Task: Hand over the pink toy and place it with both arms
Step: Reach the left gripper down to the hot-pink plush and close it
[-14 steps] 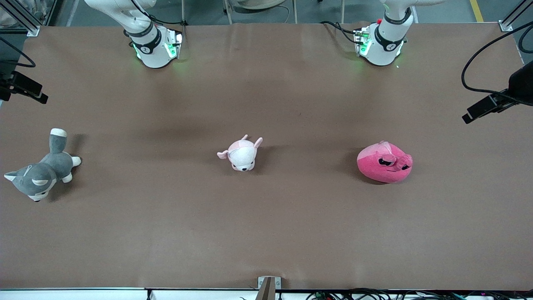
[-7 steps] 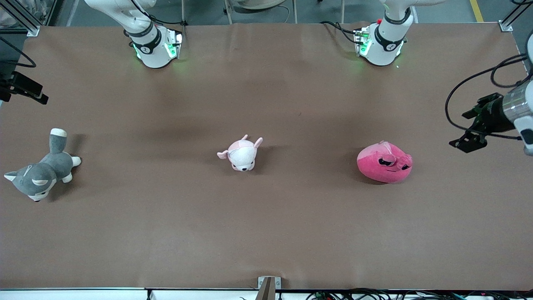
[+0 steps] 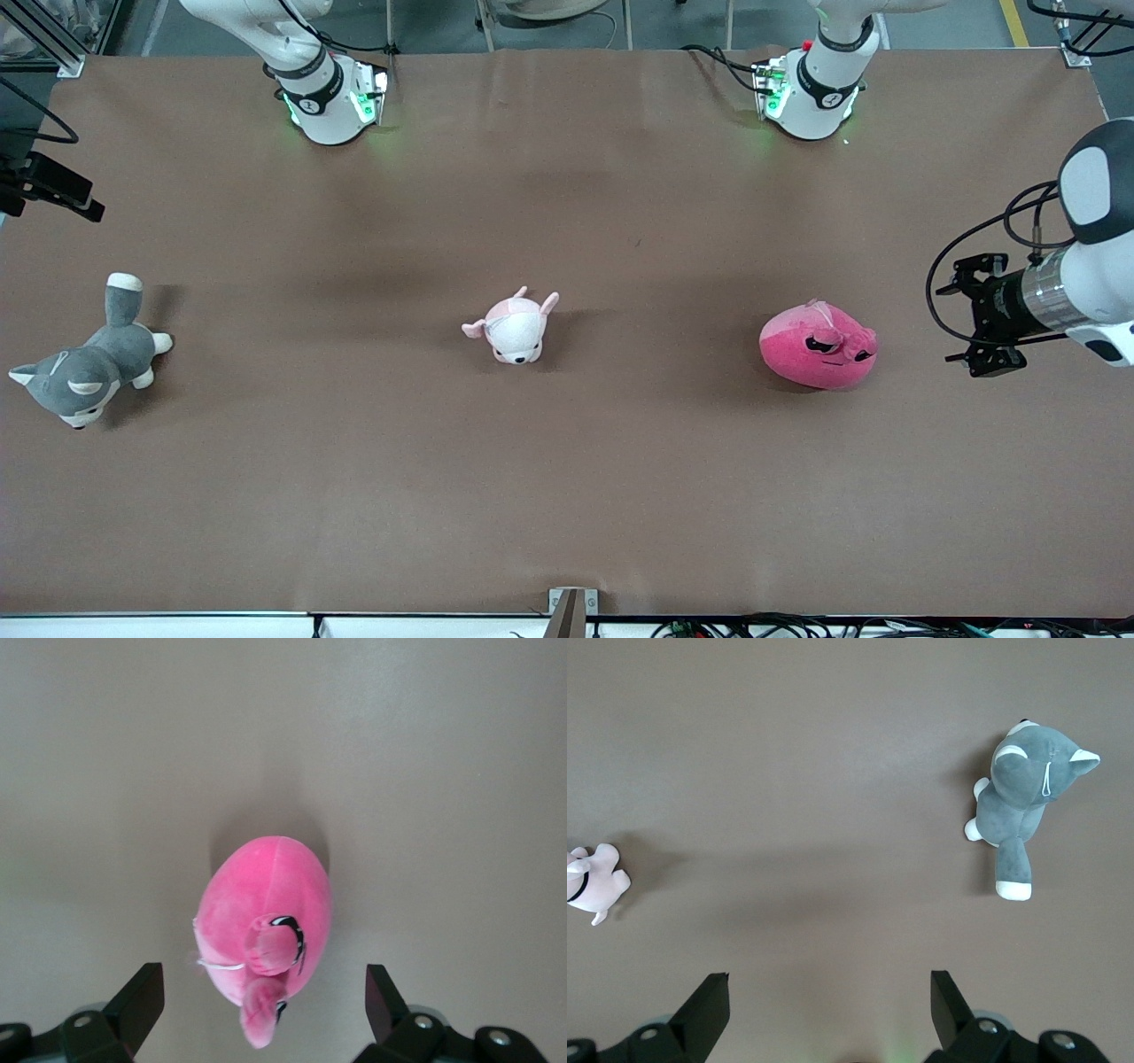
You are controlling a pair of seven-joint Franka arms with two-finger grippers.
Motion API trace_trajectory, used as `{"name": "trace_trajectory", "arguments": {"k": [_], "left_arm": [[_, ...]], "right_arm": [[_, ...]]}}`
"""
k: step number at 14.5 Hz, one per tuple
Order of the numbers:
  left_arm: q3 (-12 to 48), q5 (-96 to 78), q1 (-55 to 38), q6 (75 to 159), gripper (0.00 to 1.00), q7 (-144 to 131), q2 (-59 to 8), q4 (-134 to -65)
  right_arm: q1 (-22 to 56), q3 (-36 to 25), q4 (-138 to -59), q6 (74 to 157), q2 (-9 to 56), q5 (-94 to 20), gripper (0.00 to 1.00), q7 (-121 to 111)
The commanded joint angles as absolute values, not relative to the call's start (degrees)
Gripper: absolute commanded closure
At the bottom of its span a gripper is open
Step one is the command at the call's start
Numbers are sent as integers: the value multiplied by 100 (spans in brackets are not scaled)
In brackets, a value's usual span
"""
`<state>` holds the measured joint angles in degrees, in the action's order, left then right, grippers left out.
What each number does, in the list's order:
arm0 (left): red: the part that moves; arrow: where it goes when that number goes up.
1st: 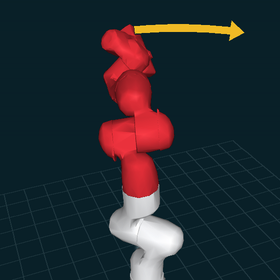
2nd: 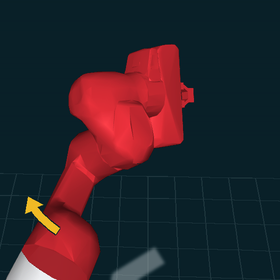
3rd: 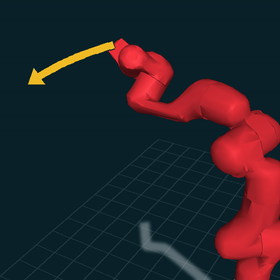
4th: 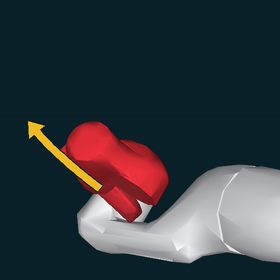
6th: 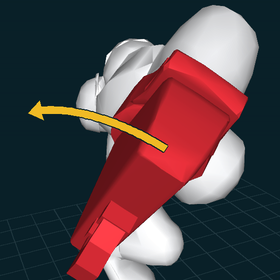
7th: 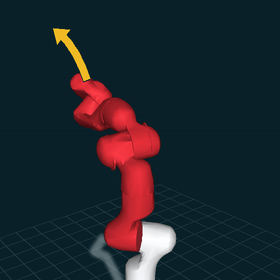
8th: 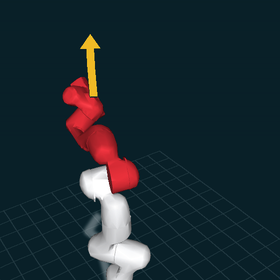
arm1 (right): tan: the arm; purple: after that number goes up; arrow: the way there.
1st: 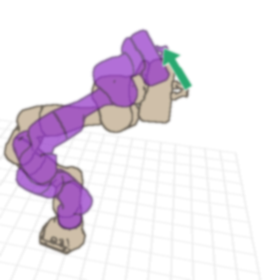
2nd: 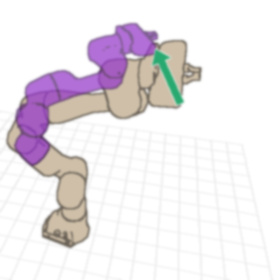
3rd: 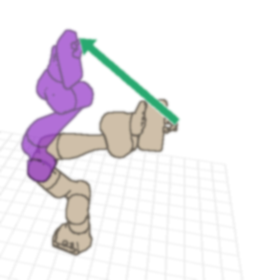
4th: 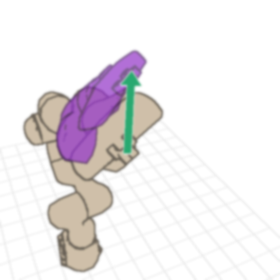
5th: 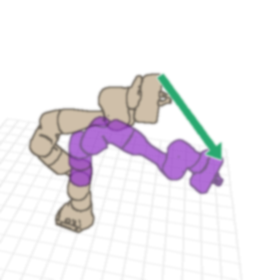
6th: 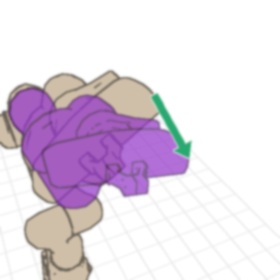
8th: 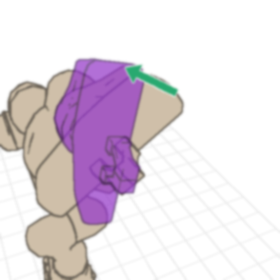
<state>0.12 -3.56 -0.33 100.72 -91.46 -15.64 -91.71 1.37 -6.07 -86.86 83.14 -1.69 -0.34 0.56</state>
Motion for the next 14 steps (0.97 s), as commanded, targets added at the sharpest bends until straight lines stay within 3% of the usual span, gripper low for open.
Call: {"name": "trace_trajectory", "arguments": {"k": [1,8,14], "left_arm": [[0,-483,-79,10309,0,-9465,-1617,-9263],[70,-782,-211,11363,0,-9475,-1591,-10212],[79,-782,-246,11645,0,-9475,-1617,-10564]], "right_arm": [[114,-571,-8921,8385,-387,-123,0,35],[114,-562,-8921,8367,-387,-123,0,35],[114,-562,-8921,8367,-387,-123,0,35]]}}
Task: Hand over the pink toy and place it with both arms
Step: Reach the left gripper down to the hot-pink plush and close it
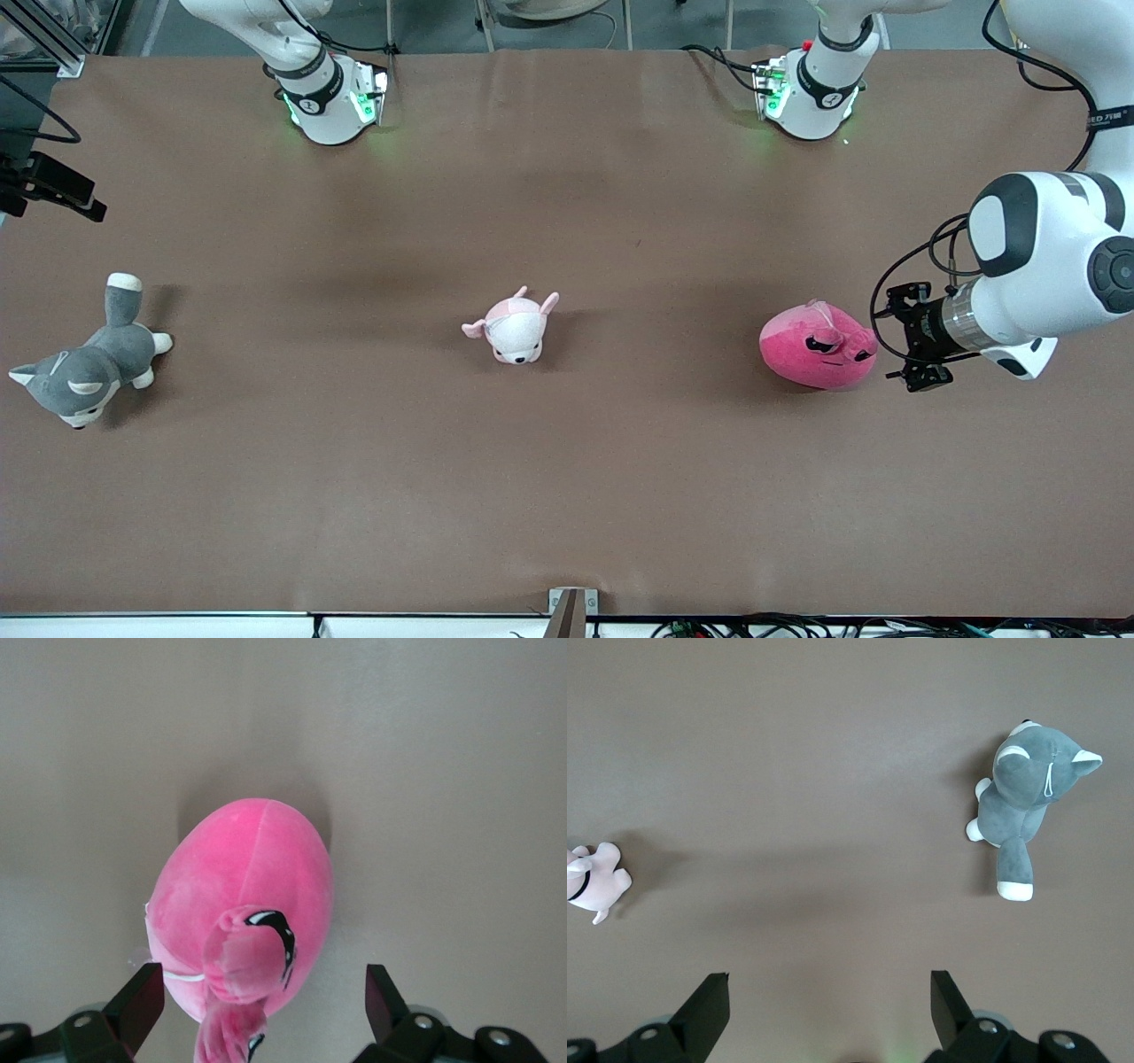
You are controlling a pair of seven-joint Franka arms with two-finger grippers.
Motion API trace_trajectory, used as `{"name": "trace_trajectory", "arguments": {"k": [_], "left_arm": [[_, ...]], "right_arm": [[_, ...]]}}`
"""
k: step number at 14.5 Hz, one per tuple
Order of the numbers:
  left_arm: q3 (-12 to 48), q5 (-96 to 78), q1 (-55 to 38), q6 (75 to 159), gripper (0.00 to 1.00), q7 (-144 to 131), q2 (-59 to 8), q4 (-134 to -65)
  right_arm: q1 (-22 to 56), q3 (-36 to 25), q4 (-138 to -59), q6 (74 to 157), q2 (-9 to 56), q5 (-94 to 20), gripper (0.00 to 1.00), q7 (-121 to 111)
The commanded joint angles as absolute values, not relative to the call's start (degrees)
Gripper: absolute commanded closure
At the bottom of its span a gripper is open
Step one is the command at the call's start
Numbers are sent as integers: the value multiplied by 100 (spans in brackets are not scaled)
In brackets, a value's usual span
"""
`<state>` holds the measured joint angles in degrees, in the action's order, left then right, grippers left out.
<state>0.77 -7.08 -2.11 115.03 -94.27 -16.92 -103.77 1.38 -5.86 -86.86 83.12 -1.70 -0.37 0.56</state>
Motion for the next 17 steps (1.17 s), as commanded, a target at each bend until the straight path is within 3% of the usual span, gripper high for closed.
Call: {"name": "trace_trajectory", "arguments": {"k": [1,10,13,17], "left_arm": [[79,-782,-246,11741,0,-9475,-1617,-10625],[88,-782,-395,12173,1,-9475,-1845,-10810],[88,-782,-387,12182,45,-9475,-1863,-10863],[88,-782,-369,12173,96,-9475,-1863,-10863]], "right_arm": [[114,-562,-8921,8367,-387,-123,0,35],[123,-562,-8921,8350,-387,-123,0,35],[123,-554,-8921,8350,-387,-123,0,35],[123,-562,-8921,8350,-387,-123,0,35]]}}
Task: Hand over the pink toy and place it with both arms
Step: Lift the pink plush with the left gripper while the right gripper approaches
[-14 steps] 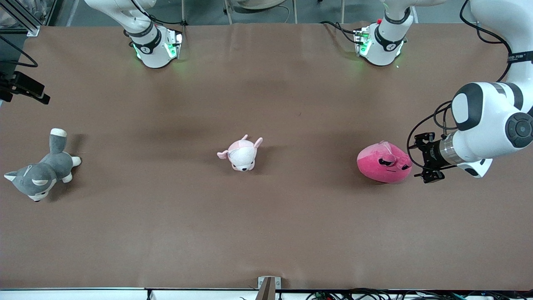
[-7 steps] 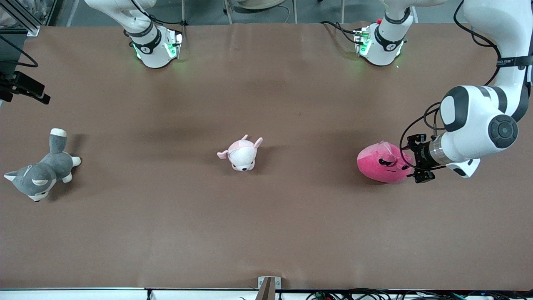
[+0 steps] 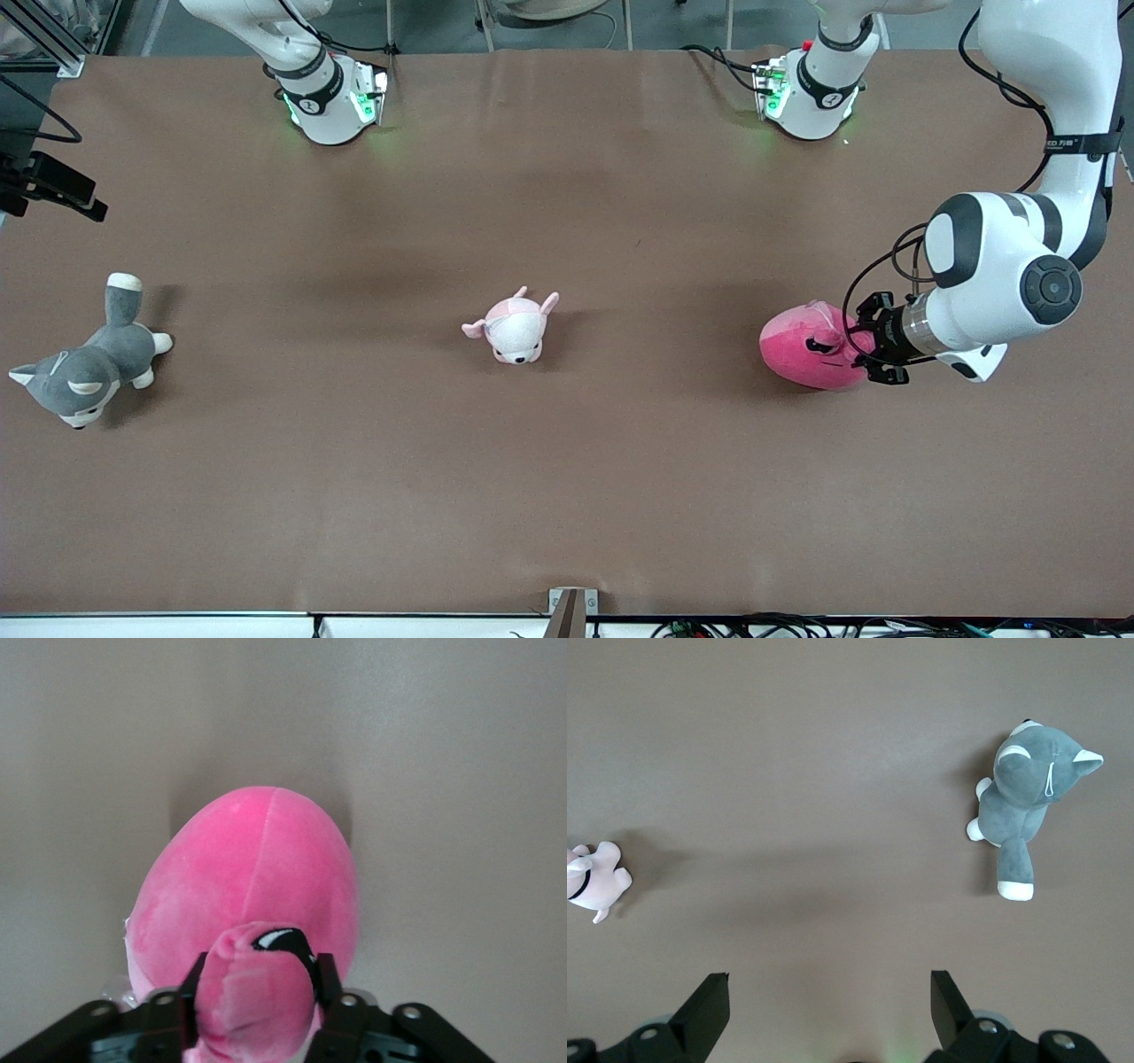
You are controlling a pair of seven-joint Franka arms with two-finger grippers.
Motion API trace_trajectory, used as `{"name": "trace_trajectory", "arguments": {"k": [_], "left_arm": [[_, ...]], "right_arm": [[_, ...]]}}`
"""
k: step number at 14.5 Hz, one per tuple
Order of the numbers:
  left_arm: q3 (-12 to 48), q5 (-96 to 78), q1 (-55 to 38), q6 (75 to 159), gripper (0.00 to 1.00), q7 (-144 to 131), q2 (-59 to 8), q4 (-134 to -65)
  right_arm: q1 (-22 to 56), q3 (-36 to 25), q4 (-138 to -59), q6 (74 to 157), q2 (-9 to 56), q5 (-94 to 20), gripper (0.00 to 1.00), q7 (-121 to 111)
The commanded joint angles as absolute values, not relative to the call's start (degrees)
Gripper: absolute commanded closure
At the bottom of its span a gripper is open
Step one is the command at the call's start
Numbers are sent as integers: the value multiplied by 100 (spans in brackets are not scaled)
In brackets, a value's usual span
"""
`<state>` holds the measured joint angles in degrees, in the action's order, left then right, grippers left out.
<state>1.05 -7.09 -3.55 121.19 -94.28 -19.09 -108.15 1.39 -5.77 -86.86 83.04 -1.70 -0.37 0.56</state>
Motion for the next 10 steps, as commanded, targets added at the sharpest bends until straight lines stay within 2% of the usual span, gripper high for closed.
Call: {"name": "trace_trajectory", "arguments": {"k": [1,5,10], "left_arm": [[88,-782,-369,12147,100,-9483,-1855,-10846],[210,-782,-396,12041,100,-9781,-1758,-10697],[816,-791,-431,11172,100,-10510,-1784,-9617]], "right_arm": [[123,-562,-8921,8350,-387,-123,0,35],[123,-562,-8903,8323,-378,-123,0,35],[114,-562,-8798,8323,-360,-106,0,18]]}}
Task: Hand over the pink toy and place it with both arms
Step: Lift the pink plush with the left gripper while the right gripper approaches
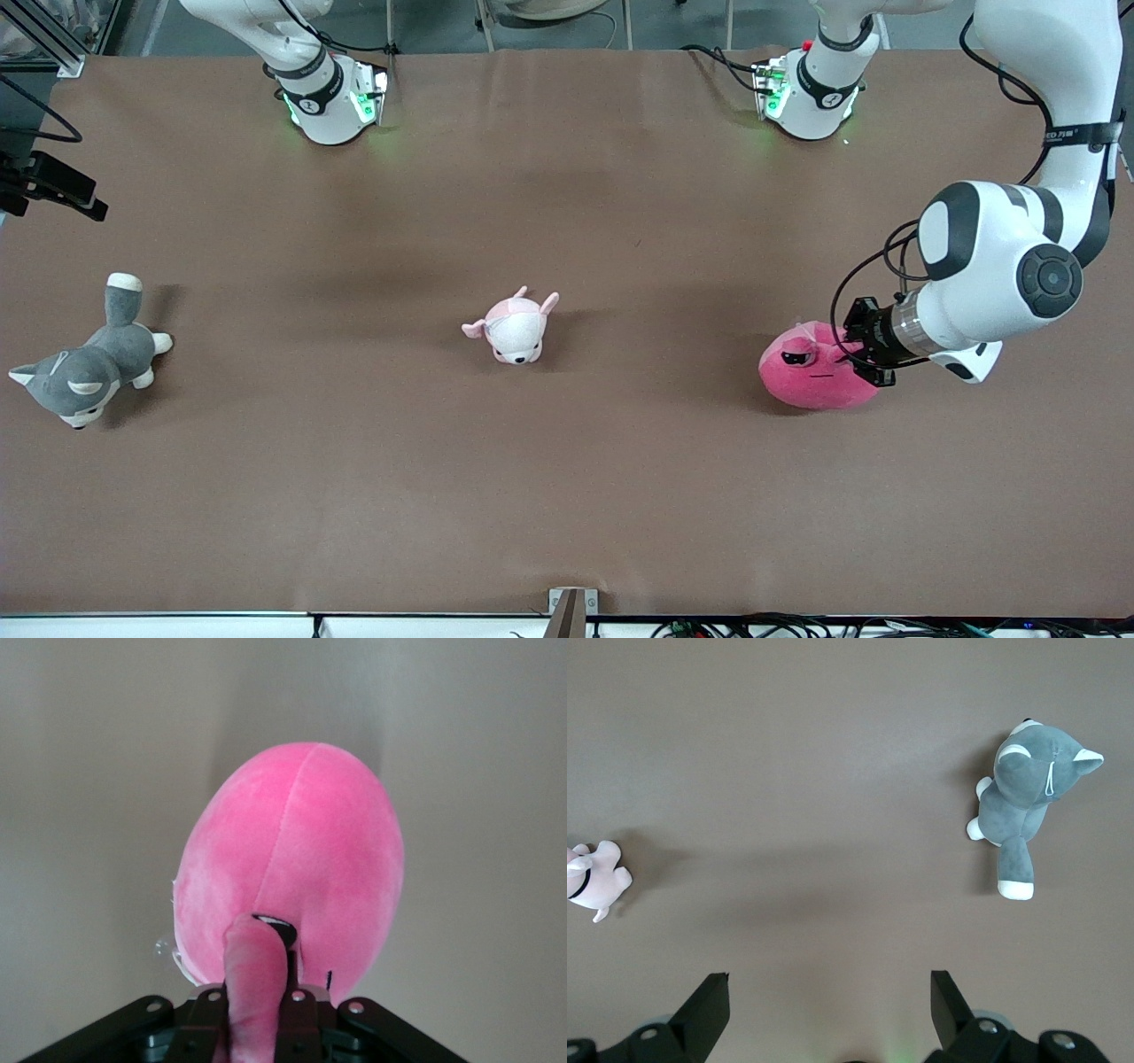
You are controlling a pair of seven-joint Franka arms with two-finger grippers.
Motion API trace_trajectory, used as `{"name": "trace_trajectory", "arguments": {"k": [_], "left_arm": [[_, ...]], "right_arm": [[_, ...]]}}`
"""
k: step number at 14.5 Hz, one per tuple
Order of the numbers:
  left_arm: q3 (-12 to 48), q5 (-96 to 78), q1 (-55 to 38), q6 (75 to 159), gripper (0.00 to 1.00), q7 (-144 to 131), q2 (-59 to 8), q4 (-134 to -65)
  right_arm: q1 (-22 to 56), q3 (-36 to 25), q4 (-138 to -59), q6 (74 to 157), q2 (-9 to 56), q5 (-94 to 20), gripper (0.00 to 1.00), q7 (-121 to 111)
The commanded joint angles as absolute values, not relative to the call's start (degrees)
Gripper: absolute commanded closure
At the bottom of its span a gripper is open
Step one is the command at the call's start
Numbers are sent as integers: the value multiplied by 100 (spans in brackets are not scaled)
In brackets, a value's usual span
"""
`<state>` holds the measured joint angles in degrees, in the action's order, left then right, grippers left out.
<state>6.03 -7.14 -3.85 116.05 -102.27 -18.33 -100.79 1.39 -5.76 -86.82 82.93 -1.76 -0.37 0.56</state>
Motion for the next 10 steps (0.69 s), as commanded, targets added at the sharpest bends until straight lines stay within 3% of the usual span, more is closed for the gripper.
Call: {"name": "trace_trajectory", "arguments": {"k": [1,6,8,10], "left_arm": [[1070,-800,-431,11014,100,-10677,-1784,-9363],[2020,-1204,-527,10723,100,-11573,-1784,-8141],[2232,-1213,-754,10758,100,-11890,-1793,-7850],[2259,-1248,-1106,10871,100,-12163,-1802,-7691]], "right_arm": [[88,-562,-8789,8323,-343,-97,0,26],[-35,-598,-8780,8481,201,-53,0,35],[-62,-598,-8772,8700,701,-26,0,18],[-18,-598,-8736,8719,747,9,0,87]]}}
